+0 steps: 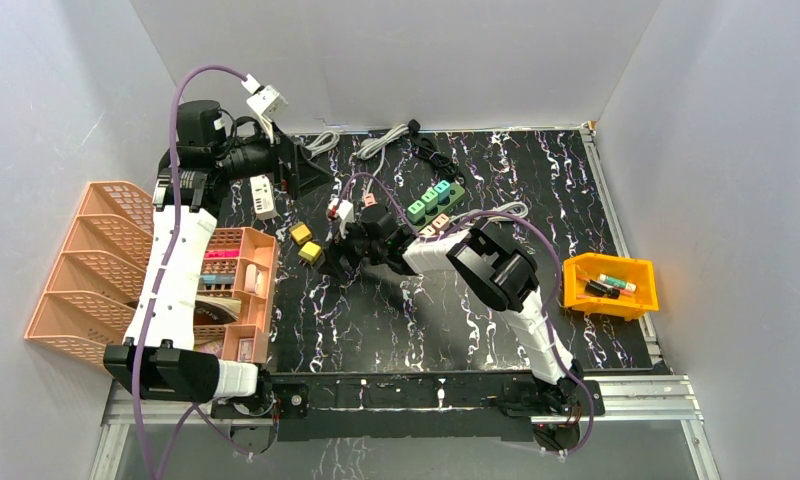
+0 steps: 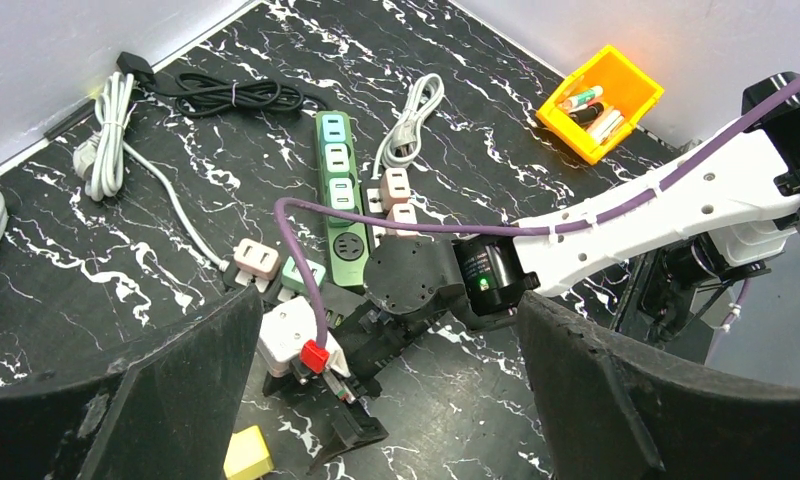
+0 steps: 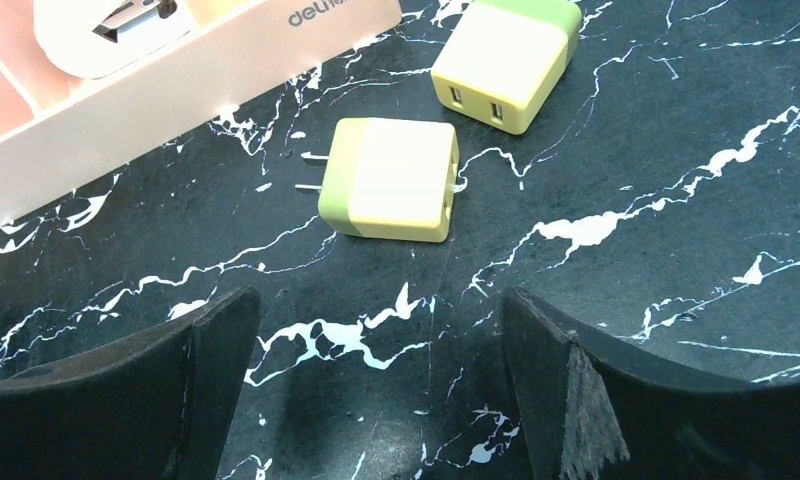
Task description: Pull the plug off the socket
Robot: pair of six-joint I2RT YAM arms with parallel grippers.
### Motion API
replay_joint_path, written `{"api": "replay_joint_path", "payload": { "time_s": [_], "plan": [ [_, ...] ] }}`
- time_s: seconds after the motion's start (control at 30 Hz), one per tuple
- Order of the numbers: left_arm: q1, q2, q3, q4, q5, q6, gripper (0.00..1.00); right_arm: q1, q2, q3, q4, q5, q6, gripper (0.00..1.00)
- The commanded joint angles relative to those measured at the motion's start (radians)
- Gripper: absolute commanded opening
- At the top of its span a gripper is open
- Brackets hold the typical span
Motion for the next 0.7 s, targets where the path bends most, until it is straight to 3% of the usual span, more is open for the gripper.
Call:
{"api": "replay_joint_path", "payload": {
  "time_s": [0.0, 0.13, 0.67],
  "plan": [
    [-0.011, -0.036, -0.009, 0.018, 0.006, -0.01, 0.98, -0.01, 0.047, -0.025, -0.141, -0.006, 0.086, 0.98],
    [-0.017, -0.043, -0.016, 0.017, 0.002, -0.01, 0.98, -0.01, 0.077, -0.06, -0.051, -0.062, 0.129, 0.98],
    [-0.057, -0.049, -0.068, 0.029, -0.029, -0.013, 0.98, -0.011, -0.034, -0.283, 0.026, 0.051, 0.192, 0.98]
  ]
}}
